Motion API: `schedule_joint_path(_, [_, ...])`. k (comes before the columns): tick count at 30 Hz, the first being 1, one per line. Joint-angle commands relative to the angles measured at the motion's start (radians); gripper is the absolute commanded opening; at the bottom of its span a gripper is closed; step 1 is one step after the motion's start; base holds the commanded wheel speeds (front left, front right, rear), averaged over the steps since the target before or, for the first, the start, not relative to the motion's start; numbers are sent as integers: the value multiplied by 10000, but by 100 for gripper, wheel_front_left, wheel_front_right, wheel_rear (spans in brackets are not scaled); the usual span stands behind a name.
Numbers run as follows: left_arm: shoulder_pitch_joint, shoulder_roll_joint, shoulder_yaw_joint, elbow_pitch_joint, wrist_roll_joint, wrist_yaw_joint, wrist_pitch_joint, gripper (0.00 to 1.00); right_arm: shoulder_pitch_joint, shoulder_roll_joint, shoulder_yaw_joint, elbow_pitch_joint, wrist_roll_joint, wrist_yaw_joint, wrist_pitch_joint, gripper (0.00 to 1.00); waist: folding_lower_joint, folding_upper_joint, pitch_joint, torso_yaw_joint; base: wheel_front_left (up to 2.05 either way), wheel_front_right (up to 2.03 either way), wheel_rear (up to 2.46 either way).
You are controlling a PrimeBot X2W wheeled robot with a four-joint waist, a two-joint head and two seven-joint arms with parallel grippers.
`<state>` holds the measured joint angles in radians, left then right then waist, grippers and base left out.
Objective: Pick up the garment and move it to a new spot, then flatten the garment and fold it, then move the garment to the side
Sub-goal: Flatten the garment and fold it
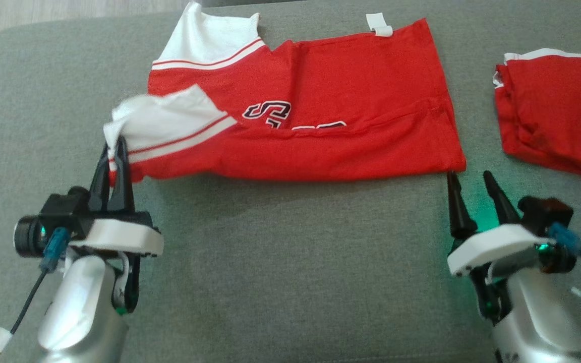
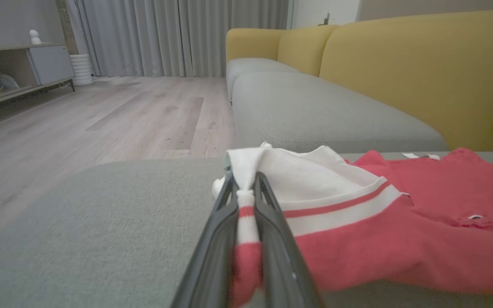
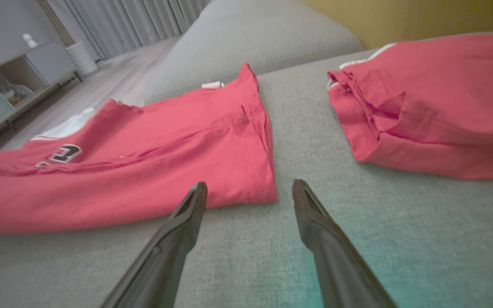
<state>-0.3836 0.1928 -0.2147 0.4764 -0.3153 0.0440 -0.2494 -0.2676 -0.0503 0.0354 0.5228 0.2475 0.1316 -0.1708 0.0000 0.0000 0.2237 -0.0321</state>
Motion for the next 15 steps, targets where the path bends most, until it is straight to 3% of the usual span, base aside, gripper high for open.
schedule_joint_path(1, [-97,213,502,-591,143,18,-120,0,-612,1,72,-112,-201,-9,208,100,0,0,43,53,0,0,0])
schedule_joint_path(9, [205,-18,533,-1237,589,-292,-122,0,-1727,1,-466,1264,-415,-9,1228,100,0,0,156,273,0,0,0])
schedule_joint_path(15, [124,-239,532,-1264,899,-546,-123,0,-2544,1,-506,3074,-1089,-9,1964,100,0,0,310,463,0,0,0])
